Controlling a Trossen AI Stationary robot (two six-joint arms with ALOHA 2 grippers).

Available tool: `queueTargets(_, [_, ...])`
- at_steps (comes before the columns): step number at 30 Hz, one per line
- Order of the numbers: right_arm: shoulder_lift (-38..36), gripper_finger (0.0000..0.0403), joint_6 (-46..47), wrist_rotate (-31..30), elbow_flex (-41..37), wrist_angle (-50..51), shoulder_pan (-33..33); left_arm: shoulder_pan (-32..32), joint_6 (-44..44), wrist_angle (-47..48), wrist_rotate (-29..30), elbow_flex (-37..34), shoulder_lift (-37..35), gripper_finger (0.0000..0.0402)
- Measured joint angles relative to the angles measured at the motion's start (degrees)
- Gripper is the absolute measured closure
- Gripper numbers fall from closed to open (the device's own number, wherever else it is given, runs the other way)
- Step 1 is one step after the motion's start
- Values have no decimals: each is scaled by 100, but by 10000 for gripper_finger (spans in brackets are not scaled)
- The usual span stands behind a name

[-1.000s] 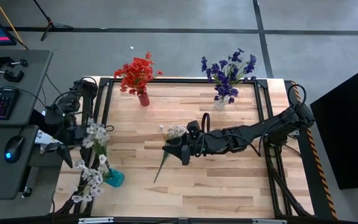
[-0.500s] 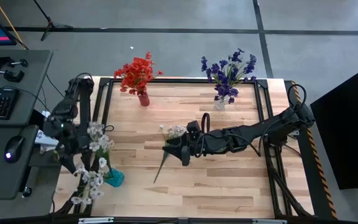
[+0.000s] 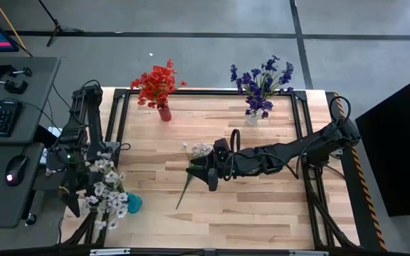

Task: Sort flowers into vase by color
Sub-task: Put the white flowers into the blue vase

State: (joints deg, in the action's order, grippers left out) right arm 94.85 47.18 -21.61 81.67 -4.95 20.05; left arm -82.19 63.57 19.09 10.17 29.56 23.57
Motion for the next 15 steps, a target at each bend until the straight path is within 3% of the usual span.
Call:
queueTargets(5, [0, 160, -82, 22, 0, -2, -1, 2, 363, 160, -317, 161, -22, 172])
queueTargets(11, [0, 160, -114, 53, 0, -2, 0, 4, 808, 1143, -639, 643, -22, 176])
queueTargets(15, [0, 160, -109, 51, 0, -2, 0, 3, 840, 1159, -655, 808, -22, 184])
